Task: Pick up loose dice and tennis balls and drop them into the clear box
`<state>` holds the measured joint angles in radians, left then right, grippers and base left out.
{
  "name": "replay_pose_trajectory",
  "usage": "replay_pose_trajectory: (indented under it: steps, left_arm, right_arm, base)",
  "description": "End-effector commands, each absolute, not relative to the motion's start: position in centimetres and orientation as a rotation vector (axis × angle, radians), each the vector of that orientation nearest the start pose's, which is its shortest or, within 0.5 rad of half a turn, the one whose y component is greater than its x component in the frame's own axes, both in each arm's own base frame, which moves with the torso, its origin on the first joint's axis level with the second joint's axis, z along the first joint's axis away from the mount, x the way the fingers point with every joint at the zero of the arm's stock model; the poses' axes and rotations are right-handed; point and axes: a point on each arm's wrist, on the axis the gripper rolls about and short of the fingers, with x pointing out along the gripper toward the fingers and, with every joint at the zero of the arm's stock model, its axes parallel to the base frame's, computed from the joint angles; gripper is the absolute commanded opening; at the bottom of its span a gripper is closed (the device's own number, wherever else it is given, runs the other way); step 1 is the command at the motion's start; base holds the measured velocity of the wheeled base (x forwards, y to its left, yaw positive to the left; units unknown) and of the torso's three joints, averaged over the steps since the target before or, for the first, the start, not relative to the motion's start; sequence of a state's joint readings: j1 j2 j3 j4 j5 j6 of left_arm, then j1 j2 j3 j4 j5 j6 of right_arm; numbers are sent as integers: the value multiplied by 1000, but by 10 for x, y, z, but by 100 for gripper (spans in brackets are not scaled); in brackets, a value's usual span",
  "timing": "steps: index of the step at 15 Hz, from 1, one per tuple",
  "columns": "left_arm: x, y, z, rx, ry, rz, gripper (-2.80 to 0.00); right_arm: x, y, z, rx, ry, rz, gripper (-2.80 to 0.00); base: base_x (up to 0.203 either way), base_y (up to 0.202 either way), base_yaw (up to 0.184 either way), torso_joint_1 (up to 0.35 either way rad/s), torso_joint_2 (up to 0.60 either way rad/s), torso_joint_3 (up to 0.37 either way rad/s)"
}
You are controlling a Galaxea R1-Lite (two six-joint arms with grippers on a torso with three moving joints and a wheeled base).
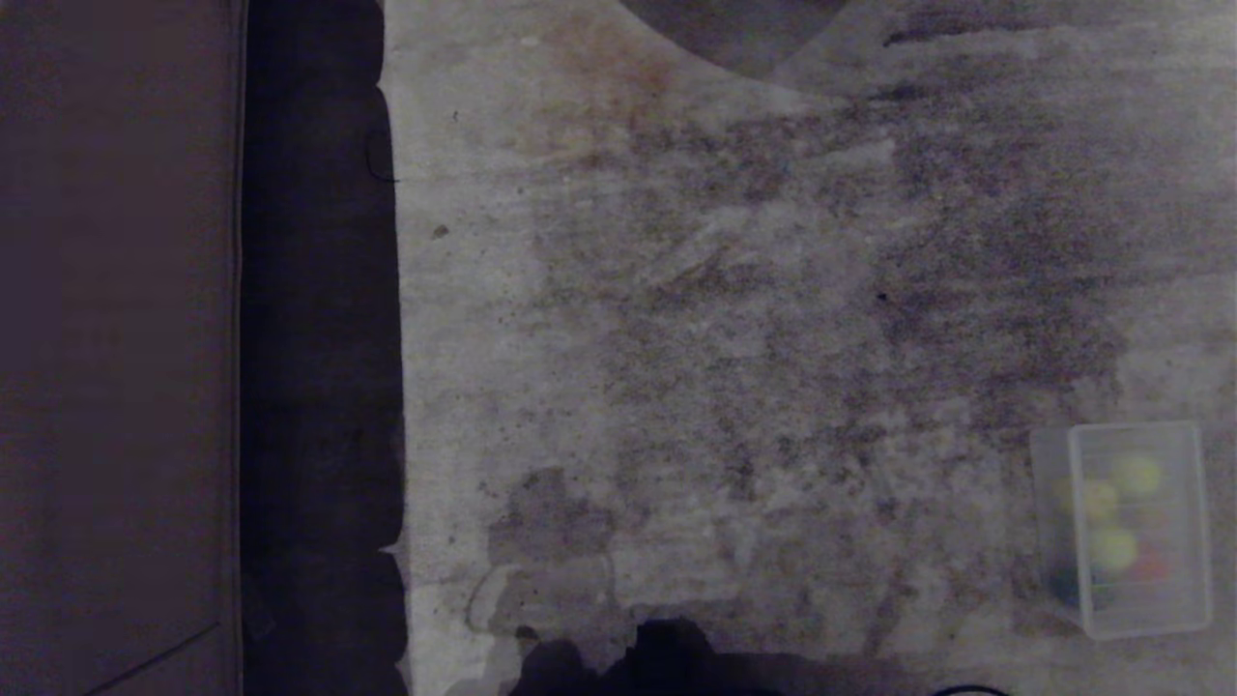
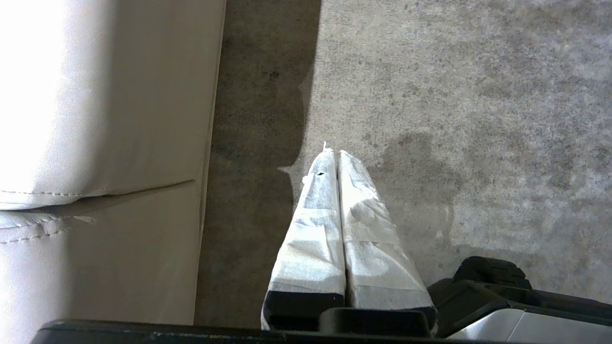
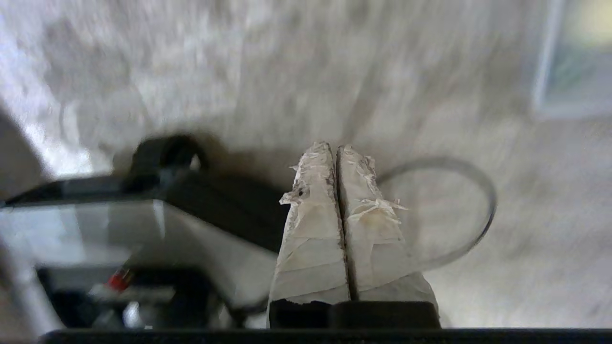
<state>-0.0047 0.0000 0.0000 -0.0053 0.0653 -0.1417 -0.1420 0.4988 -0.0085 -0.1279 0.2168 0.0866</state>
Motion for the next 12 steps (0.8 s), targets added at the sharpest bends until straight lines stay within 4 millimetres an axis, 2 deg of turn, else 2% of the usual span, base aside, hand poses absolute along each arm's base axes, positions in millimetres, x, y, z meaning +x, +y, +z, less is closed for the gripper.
replay_pose_trajectory:
  steps: [1, 4, 8, 12]
  left_arm:
    - [-23, 2, 76, -143, -7, 61, -280]
    - [-23, 2, 76, -143, -7, 61, -280]
    - [-23, 2, 76, -143, -7, 61, -280]
    - [-23, 2, 76, -143, -7, 61, -280]
  right_arm:
    - [5, 3, 93, 112, 186, 26, -280]
    - [3, 0, 90, 66, 150, -107, -280]
    - [2, 0, 84, 61, 212, -16, -280]
    - [-15, 0, 78, 33, 59, 13, -280]
  base:
    - [0, 0, 0, 0, 0, 0]
    - [0, 0, 0, 0, 0, 0]
    - [0, 0, 0, 0, 0, 0]
    - [0, 0, 0, 0, 0, 0]
